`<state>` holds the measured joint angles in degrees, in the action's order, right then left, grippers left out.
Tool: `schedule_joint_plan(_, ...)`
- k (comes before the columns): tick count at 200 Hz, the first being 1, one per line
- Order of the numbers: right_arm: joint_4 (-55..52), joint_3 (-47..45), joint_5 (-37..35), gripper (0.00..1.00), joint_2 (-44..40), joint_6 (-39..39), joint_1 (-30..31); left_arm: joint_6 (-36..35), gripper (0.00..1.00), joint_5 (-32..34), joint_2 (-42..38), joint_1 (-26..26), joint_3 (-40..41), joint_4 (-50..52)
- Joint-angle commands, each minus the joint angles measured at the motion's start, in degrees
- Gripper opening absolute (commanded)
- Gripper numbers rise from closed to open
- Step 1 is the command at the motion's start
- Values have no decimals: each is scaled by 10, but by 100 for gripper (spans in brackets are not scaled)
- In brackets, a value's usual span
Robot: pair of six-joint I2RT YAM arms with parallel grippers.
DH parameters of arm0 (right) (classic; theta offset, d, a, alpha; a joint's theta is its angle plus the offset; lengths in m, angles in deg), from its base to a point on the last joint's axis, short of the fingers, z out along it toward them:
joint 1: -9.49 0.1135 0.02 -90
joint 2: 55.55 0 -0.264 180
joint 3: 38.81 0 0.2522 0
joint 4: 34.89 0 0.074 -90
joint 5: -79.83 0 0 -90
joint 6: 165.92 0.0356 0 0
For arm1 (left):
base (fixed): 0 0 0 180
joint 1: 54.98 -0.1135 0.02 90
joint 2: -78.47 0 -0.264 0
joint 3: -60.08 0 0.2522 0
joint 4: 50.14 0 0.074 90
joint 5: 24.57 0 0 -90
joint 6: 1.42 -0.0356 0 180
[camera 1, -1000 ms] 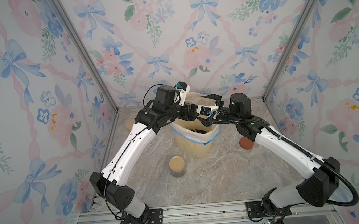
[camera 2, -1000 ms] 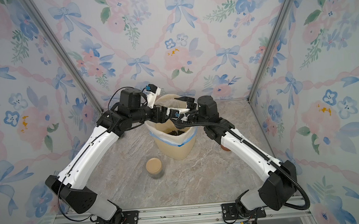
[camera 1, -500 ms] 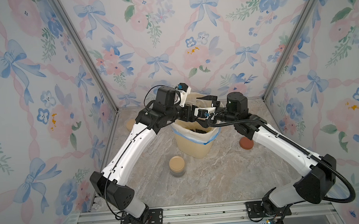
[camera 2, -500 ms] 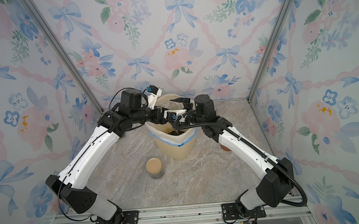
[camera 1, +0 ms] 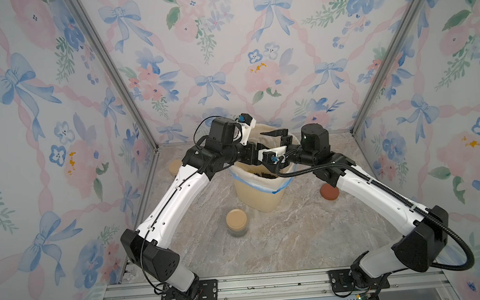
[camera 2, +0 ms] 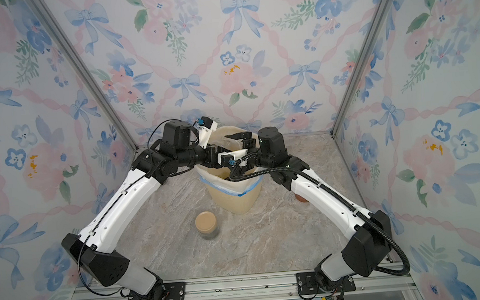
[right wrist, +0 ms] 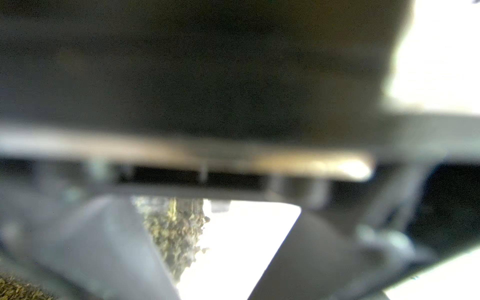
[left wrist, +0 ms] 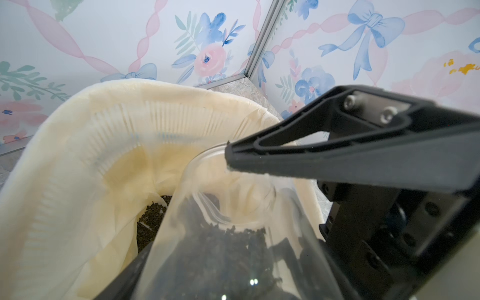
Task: Empty moldy tea leaves from jars
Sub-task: Pour the moldy tea leaves from the jar into the trash bin.
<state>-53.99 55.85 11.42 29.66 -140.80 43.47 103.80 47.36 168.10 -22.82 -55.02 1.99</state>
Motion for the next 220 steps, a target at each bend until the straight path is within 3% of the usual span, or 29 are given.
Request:
schedule_joint_plan(1, -3, 10, -21, 99, 17, -23, 6, -1, 44, -29, -34, 2, -6, -23)
schedule_joint_plan(63, 25, -9, -36, 94, 24, -15, 15, 5, 43, -41, -34, 1, -7, -30)
schedule_joint_plan(111, 65, -28, -32, 74, 16, 30, 8, 3, 44, -40, -36, 1, -2, -33)
schedule_joint_plan(137, 83, -36, -19, 68, 8, 60, 4, 2, 47, -41, -33, 1, -2, -32)
schedule_joint_plan(159, 97, -43, -12, 66, 3, 71, 3, 0, 53, -37, -33, 1, -2, -33)
schedule_joint_plan(198, 93, -45, -2, 62, -4, 74, 0, -5, 75, -36, -35, -1, 1, -32)
schedule_joint_plan(220, 96, -49, 1, 61, -8, 79, -1, -7, 83, -38, -35, 0, 1, -33)
